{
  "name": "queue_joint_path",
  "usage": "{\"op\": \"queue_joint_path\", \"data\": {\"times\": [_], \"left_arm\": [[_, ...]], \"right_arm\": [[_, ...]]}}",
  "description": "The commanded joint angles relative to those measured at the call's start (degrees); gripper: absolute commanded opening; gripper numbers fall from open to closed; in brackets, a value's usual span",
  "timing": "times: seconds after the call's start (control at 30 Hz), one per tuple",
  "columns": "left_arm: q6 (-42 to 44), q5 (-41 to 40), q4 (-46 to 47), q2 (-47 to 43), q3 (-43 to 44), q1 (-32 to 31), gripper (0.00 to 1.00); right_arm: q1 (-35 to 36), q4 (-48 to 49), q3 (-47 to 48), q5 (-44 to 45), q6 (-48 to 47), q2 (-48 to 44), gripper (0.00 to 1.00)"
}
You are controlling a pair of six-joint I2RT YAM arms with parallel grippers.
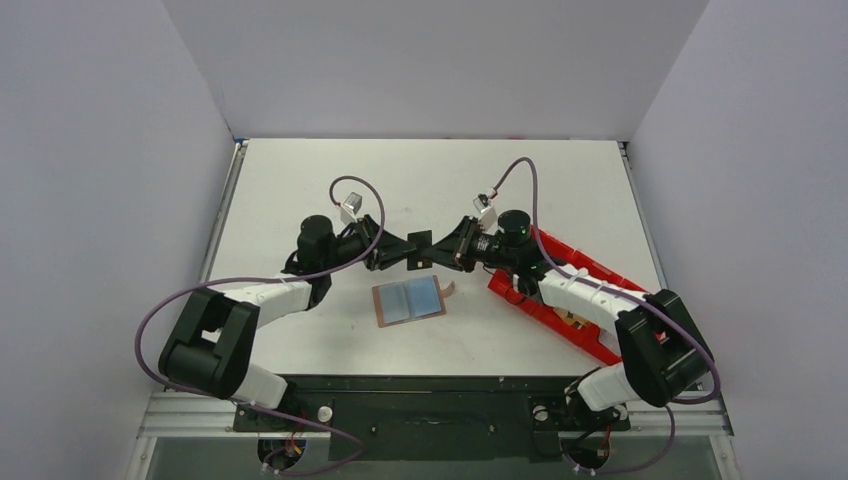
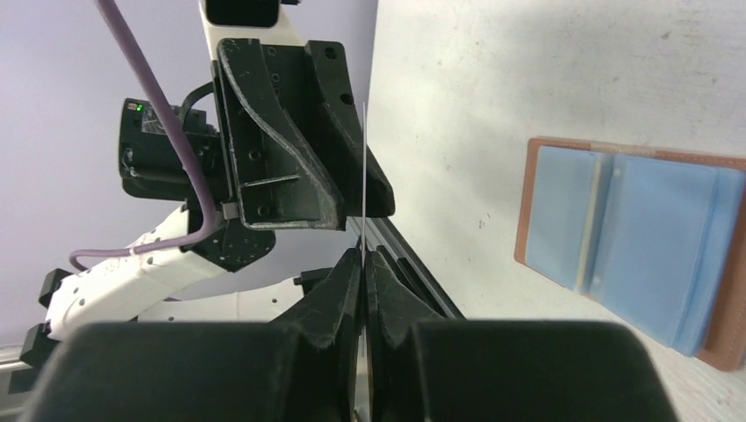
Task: Take the credit cards out of the card holder
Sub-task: Place the credit card in the storage box.
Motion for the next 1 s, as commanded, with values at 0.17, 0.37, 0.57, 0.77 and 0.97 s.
{"op": "queue_joint_path", "data": {"times": [0.17,0.37,0.57,0.77,0.97], "left_arm": [[23.0,-8.38,-36.96,-7.7,9.99,-0.3,0.36],[33.42,-18.38,-54.0,-12.09,14.54,-0.25,0.36],[37.66,-20.77,-59.66,-15.19,16.54,-0.25,0.36],[39.1,-20.94,-61.48,-16.0,17.69,-0.21,0.37],[39.07,-21.1,-61.51,-16.26,17.32,-0.21,0.36]], "right_arm": [[-1.28,-22.5,2.41,14.95,-11.36,-10.02,0.0],[-2.4,-50.45,7.28,44.86,-18.75,-16.78,0.0],[-5.66,-63.09,7.63,58.79,-18.82,-17.84,0.0],[-6.65,-70.21,12.44,68.32,-21.87,-11.04,0.0],[-6.66,-69.9,16.11,70.0,-24.09,-3.52,0.0]]}}
